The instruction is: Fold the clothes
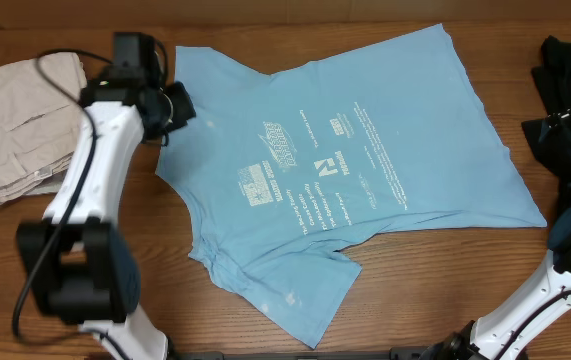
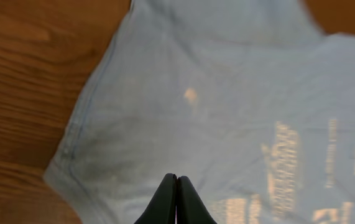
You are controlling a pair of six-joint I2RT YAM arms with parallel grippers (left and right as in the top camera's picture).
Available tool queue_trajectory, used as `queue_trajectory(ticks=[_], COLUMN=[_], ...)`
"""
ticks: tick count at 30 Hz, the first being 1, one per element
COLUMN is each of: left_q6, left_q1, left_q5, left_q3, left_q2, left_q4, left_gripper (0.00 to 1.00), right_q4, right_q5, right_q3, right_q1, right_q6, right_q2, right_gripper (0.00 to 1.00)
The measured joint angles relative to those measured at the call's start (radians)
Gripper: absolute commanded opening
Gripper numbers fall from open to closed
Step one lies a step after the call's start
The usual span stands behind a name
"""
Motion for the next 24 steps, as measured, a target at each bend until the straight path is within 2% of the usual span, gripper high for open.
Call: queue_trajectory(ticks=[6, 13, 24], left_q6=[0.027, 0.032, 0.031], left_q1=[0.023, 0.048, 0.048], left_q5=[-0.034, -0.086, -0.144], left_q3=[0.0, 0.0, 0.003], left_q2=[0.151, 0.192, 0.249], left_q4=[-0.021, -0.071, -0.068], left_gripper=[0.04, 0.04, 0.04], right_q4=[0.0, 0.0, 0.0], right_q5=[0.0, 0.0, 0.0], right_q3=[0.0, 0.0, 0.0], right_q1=[0.0, 0.0, 0.0], right_q6=[0.0, 0.0, 0.0], right_q2=[0.0, 0.0, 0.0], right_gripper=[1.0, 1.0, 1.0])
